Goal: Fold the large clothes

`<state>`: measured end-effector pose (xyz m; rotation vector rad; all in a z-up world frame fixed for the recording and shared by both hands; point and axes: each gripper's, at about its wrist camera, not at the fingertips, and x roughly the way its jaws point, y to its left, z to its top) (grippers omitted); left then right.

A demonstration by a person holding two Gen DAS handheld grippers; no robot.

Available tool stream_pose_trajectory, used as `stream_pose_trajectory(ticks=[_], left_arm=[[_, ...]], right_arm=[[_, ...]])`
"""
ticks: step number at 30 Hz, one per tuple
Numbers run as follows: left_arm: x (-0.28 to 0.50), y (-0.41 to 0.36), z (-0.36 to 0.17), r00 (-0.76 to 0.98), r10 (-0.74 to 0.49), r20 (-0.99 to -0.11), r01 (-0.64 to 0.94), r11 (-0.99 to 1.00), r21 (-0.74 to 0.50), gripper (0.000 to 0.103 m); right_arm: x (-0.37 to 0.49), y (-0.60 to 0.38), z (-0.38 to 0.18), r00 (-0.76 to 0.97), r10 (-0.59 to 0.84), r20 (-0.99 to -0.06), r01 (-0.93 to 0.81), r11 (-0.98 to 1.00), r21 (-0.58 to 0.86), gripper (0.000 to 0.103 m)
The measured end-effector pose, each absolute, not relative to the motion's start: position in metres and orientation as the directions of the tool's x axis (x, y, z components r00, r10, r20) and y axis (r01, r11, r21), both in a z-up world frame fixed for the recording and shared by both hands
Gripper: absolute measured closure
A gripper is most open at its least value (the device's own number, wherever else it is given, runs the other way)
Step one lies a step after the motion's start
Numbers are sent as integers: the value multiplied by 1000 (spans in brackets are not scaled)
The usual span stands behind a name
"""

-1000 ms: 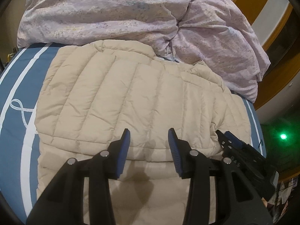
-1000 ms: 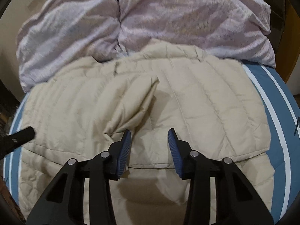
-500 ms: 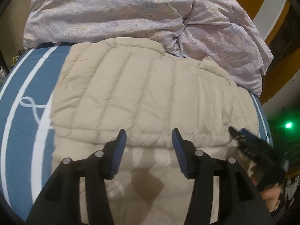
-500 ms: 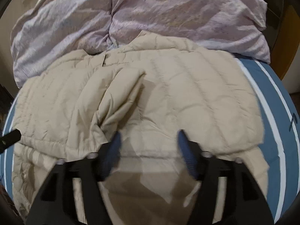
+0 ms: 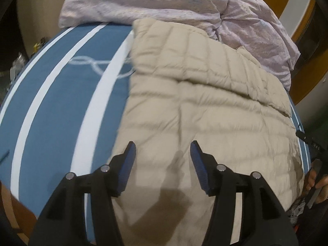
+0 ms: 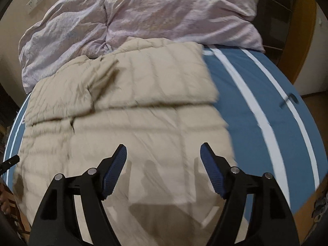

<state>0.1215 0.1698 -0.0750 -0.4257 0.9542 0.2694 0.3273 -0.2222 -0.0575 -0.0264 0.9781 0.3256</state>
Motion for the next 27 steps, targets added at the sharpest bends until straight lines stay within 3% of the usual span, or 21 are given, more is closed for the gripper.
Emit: stream_pose_trajectory(ticks=[15, 27], left_arm=[[51, 163, -90, 631, -13, -776, -375, 870, -319, 53], [38, 159, -95, 625, 0, -781, -381, 873, -305, 57]], right_arm=[[259, -320, -92, 525, 351, -776, -267, 933, 241, 29], [234, -315, -100, 560, 420, -714, -357, 900, 249, 39]])
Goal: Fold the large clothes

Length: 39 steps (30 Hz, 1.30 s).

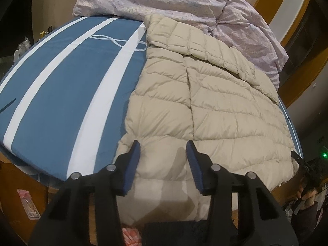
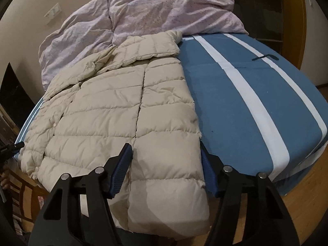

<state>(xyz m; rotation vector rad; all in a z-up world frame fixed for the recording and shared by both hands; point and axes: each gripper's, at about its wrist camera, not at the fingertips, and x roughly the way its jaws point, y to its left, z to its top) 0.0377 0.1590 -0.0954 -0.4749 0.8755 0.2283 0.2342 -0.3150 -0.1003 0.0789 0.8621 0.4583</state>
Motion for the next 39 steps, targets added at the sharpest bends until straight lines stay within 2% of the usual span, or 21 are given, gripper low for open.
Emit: stream_pose_trajectory(ticks=[2, 9, 24, 26, 32, 38, 39], left_arm=[[35, 160, -96, 624, 2, -781, -384, 872, -304, 61], [29, 152, -98, 620, 25, -784, -376, 887, -269, 61], [14, 174, -98, 629, 51, -776, -450, 837, -310, 60], [12, 178, -98, 626, 70, -777, -471, 828, -304, 54], [12, 175, -98, 624, 84, -777, -459, 844, -278, 49], [17, 158, -99, 623, 86, -777, -421, 875, -240, 48], [18, 156, -99, 622, 86, -778, -416, 878, -236, 50]], right_arm=[[231, -312, -101, 573, 414, -708, -364, 902, 233, 41], [220, -304, -103, 606, 402, -686, -395, 901, 179, 42], [213, -303, -106, 638, 423, -644, -415, 893, 174, 42], [213, -302, -106, 638, 423, -643, -416, 893, 174, 42], [213, -303, -106, 637, 425, -643, -418, 891, 175, 42], [214, -303, -106, 637, 425, -643, -420, 891, 173, 42], [214, -304, -106, 637, 426, -643, -421, 891, 173, 42]])
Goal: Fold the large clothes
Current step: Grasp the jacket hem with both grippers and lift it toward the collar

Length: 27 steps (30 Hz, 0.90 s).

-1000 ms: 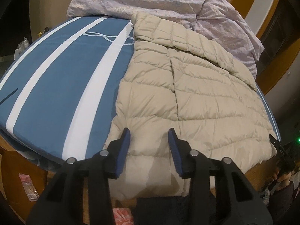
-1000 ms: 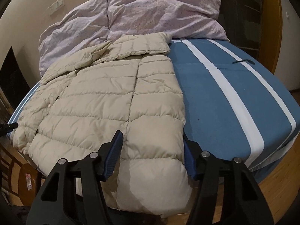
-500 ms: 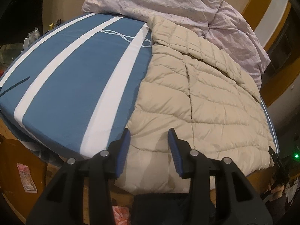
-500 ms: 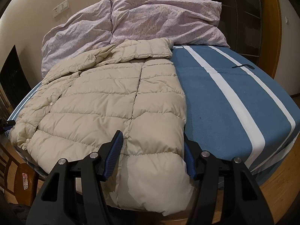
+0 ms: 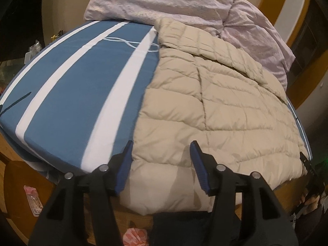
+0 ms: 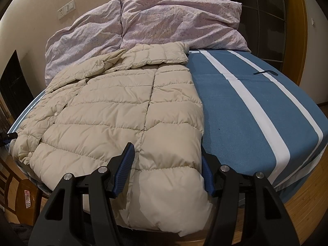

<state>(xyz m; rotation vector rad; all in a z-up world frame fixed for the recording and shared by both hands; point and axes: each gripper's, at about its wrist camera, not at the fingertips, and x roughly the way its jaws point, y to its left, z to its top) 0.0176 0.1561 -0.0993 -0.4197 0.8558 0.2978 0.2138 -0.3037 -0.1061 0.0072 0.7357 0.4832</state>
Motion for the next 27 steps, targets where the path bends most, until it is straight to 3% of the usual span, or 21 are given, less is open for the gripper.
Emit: stream_pose_trajectory(ticks=[4, 9, 14, 17, 27], left_arm=[[20, 150, -100, 620, 73, -781, -400, 886, -234, 62], [22, 147, -101, 620, 55, -783, -392, 886, -248, 78], [25, 144, -101, 617, 26, -787, -385, 882, -273, 94], [27, 142, -97, 614, 30, -788, -381, 886, -263, 97], [41, 147, -58, 663, 56, -747, -371, 891, -262, 98]], right_arm=[[214, -303, -106, 637, 428, -641, -423, 889, 174, 42], [213, -303, -105, 641, 430, -635, -422, 889, 177, 52], [213, -303, -105, 624, 461, -632, -427, 878, 218, 82], [214, -301, -102, 621, 459, -636, -427, 878, 217, 88], [236, -301, -77, 641, 432, -634, -371, 898, 237, 91]])
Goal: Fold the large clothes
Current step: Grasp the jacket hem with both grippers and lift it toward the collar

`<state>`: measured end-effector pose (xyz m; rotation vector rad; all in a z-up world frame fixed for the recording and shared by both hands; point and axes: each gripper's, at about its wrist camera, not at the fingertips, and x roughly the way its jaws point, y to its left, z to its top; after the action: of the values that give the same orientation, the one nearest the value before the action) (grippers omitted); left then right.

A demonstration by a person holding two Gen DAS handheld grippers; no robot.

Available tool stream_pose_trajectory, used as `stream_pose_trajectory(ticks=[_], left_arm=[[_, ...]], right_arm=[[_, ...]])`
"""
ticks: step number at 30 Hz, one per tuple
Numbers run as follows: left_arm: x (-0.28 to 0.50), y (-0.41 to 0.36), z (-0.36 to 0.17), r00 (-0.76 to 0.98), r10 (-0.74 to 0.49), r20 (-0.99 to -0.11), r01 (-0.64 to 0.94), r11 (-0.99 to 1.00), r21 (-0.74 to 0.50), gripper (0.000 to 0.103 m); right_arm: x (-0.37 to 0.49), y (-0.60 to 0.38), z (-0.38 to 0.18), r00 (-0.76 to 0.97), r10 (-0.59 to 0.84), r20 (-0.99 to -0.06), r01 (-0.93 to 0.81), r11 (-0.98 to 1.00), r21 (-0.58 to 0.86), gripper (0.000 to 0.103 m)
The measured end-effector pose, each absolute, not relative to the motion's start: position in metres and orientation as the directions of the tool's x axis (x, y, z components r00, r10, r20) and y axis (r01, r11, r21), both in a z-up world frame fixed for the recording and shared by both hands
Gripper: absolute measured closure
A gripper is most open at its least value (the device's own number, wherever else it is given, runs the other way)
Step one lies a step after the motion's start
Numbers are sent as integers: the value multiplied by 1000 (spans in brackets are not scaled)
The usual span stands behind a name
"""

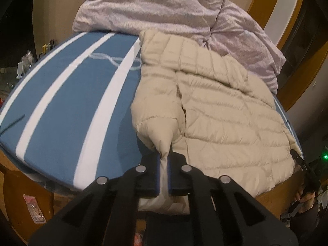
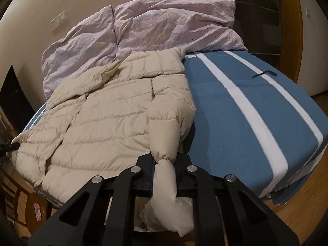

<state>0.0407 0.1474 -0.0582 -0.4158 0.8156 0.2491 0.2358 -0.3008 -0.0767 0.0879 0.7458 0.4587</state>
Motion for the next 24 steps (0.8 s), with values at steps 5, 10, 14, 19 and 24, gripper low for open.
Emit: stream_pose_trajectory(ticks=[5, 10, 14, 19, 24], left_arm=[[57, 147, -32, 688, 88, -720, -367, 898, -241, 99], [81, 152, -8, 709, 112, -696, -377, 895, -240, 99], [103, 159, 5, 716, 131, -686, -392, 889, -238, 99], [133, 172, 14, 716, 148, -682, -417, 874, -249, 99], [171, 190, 20, 710, 170, -683, -434, 870, -235, 99]], right_arm=[[248, -296, -50, 666, 434, -607, -370, 899, 236, 91], [265, -291, -27, 680, 448, -580, -369, 893, 256, 91], [285, -280, -8, 696, 451, -558, -378, 892, 249, 91], [317, -261, 9, 710, 451, -540, -375, 892, 251, 92], [356, -244, 15, 706, 457, -540, -360, 889, 282, 92]])
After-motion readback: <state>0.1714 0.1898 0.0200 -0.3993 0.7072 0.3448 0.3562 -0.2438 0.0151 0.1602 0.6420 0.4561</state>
